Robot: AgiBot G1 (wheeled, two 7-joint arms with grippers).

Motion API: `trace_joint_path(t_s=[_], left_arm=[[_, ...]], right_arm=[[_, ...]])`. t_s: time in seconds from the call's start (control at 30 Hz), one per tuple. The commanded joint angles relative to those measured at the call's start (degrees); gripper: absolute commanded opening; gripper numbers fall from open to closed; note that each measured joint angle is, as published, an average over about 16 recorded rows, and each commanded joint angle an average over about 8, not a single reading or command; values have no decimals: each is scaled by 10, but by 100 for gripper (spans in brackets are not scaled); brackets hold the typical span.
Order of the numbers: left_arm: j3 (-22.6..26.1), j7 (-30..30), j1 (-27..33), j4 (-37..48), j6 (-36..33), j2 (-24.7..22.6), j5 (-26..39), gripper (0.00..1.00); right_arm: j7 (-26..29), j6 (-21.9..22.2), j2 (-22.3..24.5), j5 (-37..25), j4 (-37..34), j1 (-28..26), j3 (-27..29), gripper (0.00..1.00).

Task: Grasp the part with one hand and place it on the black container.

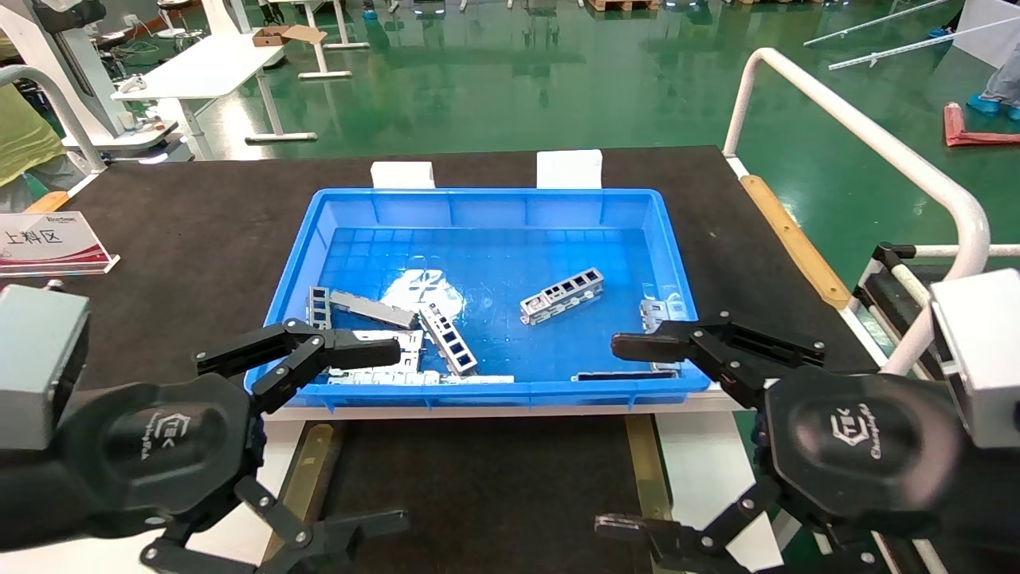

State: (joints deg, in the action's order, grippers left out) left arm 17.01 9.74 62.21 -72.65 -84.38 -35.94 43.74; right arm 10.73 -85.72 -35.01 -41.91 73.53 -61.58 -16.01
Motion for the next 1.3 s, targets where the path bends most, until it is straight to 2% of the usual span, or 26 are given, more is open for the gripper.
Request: trace_joint_path(t_s=[0.03,0.3,0.8,1.0,1.3], left_arm=[[2,-3,1,2,2,-2,5,100],[22,-13,23,21,39,-39,57,100],[78,-37,119,136,151,-173,184,100],[94,-67,160,216,197,-232,225,100],[109,-145,221,391,266,-345,262,100]], right_arm=[[0,0,0,0,0,0,0,100],[0,0,0,0,0,0,0,100],[-1,0,0,1,0,0,-1,100],[-1,0,1,1,0,0,-1,100],[-1,1,1,1,0,-1,-2,100]])
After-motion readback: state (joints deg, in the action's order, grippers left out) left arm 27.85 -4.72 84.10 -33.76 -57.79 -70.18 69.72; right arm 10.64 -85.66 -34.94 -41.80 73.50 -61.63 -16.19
